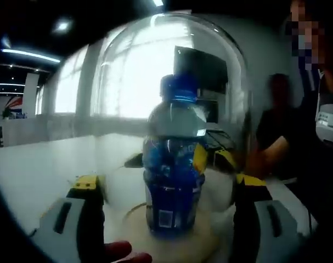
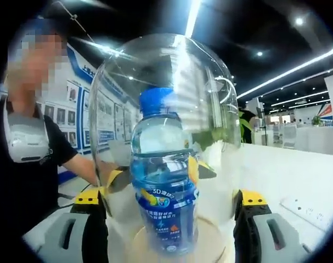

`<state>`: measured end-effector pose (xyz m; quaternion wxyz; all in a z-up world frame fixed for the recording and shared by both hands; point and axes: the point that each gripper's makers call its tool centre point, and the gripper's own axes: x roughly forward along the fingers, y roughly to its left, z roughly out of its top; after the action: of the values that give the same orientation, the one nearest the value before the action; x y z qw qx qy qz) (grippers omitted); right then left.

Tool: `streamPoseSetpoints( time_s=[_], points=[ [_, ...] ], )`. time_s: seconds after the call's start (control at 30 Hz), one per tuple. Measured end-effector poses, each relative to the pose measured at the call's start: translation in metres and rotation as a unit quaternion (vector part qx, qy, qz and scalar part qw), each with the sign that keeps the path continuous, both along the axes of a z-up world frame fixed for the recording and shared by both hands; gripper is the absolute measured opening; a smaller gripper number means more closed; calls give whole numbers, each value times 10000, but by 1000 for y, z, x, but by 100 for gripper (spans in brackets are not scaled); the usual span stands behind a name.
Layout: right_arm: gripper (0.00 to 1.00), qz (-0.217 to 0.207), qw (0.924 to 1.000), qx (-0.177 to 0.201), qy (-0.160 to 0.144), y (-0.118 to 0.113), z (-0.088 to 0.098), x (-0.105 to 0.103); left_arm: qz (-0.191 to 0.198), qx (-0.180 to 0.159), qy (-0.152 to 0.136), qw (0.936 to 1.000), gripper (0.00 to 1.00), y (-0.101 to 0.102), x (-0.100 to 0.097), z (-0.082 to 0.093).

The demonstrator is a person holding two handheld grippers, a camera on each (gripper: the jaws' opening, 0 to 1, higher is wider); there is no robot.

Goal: Open the cover put in the Mizone put the cover back on

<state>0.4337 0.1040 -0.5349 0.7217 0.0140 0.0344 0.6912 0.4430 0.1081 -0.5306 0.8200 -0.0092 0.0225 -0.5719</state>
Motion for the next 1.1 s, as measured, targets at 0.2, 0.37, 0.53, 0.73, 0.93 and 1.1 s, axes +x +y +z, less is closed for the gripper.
streamPoseSetpoints(
  time_s=[0.2, 0.37, 0.53, 0.73, 0.93, 1.1],
  points=[
    [88, -95, 10000, 26, 1, -2, 0, 2, 21, 30, -6, 10000, 82, 1, 0, 0],
    [85, -282, 9995, 112, 6, -7, 0, 2, 27, -6, -32, 10000, 82, 2, 0, 0],
    [83, -523, 9985, 140, -4, -11, 1, 1, 37, -11, -44, 10000, 82, 2, 1, 1],
    [80, -747, 9972, 57, -35, -15, 1, -2, 103, 12, -52, 9999, 81, 3, 2, 1],
    [77, -979, 9951, 93, -43, -21, 1, -4, 273, 110, -51, 9996, 79, 4, 2, 1],
    [74, -1173, 9931, -3, -70, -26, 2, -4, 501, 210, -41, 9985, 78, 7, 2, 0]
  ],
)
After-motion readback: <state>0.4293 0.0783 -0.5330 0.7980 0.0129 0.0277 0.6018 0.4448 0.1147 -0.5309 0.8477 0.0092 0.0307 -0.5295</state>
